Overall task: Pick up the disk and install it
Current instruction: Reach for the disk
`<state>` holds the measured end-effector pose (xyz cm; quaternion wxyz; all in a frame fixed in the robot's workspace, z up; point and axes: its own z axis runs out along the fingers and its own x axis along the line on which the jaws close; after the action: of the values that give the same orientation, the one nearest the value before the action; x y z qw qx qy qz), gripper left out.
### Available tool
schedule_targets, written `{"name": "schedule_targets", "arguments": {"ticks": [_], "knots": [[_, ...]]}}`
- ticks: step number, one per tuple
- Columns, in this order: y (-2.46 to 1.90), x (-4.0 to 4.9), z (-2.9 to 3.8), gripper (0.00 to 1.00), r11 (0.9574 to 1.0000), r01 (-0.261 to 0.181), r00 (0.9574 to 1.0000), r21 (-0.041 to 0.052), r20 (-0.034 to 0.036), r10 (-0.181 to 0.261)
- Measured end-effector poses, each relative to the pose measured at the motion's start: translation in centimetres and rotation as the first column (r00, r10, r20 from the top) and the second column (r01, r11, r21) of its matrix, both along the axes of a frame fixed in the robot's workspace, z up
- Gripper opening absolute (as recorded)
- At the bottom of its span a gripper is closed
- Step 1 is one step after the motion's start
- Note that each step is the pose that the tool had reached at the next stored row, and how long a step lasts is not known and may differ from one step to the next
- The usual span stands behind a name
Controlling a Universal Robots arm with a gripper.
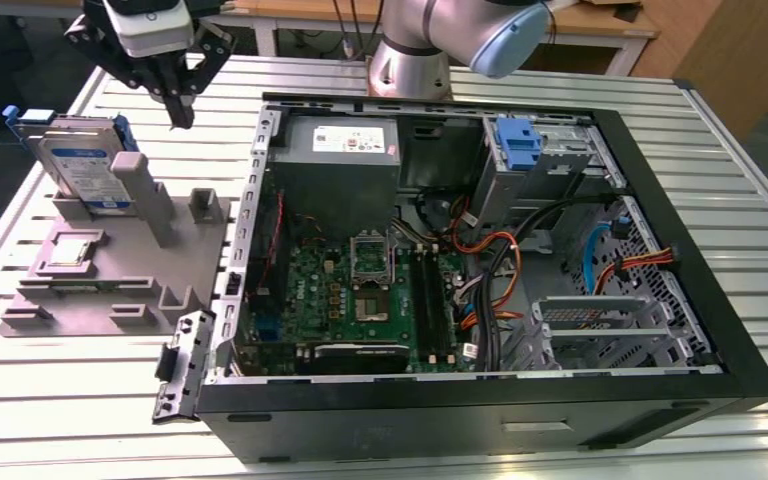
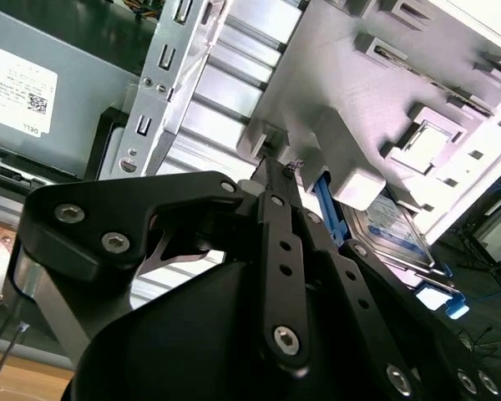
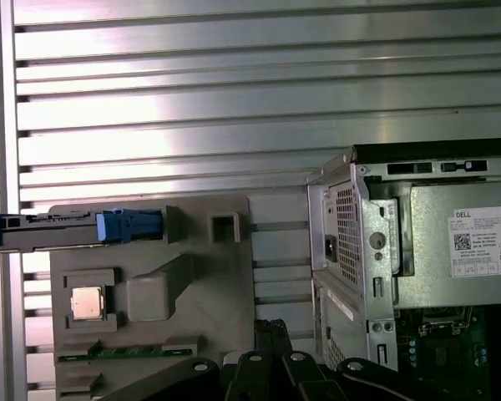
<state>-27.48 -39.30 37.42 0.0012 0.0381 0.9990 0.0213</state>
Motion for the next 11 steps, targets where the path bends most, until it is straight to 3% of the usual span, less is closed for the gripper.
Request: {"name": "schedule_targets", "arguments": {"ticks": [6,11], "knots": [[0.03,-0.69,-0.01,0.10,1.0000,0.000,1.0000,0.0000,0.0000,0.000],[0.03,-0.72,-0.01,0.10,1.0000,0.000,1.0000,-0.0001,-0.0001,0.000]]}}
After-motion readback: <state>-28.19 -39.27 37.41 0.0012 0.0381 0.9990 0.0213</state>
